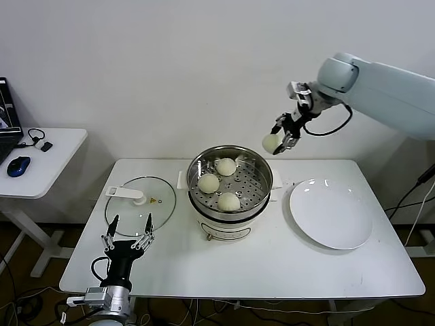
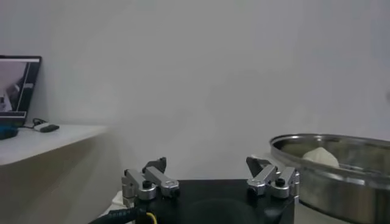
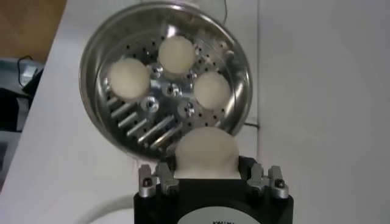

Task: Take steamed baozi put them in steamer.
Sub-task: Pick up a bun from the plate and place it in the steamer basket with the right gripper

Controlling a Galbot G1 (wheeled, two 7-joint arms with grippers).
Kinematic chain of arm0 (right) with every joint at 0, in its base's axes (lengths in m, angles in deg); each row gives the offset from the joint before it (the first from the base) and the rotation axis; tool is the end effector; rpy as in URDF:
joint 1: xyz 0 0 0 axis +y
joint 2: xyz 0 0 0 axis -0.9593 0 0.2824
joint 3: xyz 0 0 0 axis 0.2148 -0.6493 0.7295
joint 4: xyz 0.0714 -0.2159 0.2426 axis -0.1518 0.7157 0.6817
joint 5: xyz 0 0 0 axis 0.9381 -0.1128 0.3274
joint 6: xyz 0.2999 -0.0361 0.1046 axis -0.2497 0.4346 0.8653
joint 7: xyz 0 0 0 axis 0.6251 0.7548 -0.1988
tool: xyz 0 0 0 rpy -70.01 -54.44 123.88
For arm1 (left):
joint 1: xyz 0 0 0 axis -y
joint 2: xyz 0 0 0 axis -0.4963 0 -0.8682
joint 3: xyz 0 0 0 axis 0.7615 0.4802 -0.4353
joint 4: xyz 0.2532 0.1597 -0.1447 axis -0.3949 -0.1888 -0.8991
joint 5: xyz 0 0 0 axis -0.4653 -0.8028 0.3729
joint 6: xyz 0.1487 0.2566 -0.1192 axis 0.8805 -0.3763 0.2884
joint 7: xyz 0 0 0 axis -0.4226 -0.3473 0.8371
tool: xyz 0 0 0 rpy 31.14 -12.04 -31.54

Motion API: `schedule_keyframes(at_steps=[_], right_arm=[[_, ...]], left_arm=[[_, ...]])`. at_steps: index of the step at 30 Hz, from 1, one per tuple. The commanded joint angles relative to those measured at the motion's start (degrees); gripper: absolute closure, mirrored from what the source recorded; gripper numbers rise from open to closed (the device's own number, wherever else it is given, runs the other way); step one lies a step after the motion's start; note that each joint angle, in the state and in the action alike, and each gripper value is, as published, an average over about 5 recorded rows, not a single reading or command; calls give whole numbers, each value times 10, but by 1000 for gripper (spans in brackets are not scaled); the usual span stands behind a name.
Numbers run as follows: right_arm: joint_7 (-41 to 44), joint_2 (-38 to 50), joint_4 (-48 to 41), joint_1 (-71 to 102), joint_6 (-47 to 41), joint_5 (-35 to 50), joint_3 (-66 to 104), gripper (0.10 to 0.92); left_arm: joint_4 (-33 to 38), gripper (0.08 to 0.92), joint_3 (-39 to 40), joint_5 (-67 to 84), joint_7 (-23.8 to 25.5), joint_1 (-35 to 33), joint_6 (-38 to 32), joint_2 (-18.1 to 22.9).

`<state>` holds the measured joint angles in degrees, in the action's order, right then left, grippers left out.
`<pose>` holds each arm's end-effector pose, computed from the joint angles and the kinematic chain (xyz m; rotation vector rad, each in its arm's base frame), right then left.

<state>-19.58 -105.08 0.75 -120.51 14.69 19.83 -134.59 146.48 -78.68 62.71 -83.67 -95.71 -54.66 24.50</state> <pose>0.5603 -0.0719 0.0211 1.4212 -1.5779 1.2345 0.1261 0.0176 -0.2954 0.0523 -3.1082 0.0264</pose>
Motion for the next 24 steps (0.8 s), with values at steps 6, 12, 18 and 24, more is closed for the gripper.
schedule_keyframes(at_steps=[6,12,18,24], right_arm=[[-20,-100,-13,56,-23,31,-22,361],[-23,-100,-19,87,-23,12,-23,361],[-26,-99,-26,111,-21,-3,-22,361],[-26,-102,-30,119,-21,-9,-24,358]], left_arm=[[4,177,-7,0,-1,0,0,-1],[-1,177,-9,3,-1,3,1,-2],[-4,177,-8,3,-1,4,1,-2],[-4,177,-8,3,-1,6,2,-1]])
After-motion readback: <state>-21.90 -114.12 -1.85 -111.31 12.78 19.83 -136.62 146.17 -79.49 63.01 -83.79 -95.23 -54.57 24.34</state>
